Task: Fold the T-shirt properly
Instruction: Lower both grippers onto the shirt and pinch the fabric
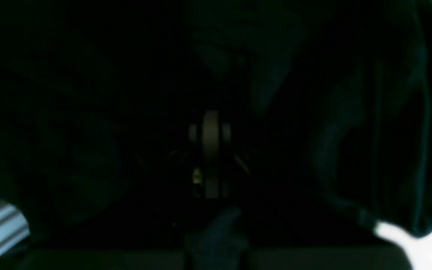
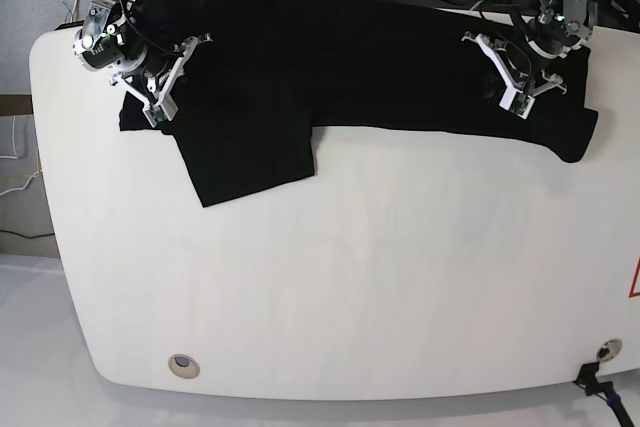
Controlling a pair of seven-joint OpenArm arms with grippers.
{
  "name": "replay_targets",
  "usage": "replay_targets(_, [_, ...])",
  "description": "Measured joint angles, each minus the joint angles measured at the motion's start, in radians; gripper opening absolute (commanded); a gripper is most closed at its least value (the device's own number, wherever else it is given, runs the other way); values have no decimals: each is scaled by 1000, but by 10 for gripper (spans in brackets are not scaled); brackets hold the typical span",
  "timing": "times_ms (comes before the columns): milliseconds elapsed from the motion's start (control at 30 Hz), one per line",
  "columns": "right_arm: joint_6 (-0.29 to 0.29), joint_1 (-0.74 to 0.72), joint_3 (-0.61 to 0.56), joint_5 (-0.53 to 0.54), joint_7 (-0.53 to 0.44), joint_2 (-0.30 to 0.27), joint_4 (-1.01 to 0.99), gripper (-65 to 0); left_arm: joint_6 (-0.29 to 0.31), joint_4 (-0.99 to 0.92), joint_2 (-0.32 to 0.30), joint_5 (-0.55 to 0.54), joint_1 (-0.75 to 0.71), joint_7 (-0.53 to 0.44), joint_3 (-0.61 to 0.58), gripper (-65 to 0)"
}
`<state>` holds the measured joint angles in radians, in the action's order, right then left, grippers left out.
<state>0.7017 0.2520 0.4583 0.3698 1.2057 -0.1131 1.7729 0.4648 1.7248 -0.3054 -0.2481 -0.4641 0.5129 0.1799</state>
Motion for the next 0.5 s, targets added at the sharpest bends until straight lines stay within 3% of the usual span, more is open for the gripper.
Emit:
replay_targets(267, [15,-22,5,83,-204,-59,-174,-650,7,-90,-3,-27,58,-51,2,-650])
replay_targets(500, [42,-100,1,111,-249,-90,-286,-650,10,-139,-3,-25,148,-32,0,-650])
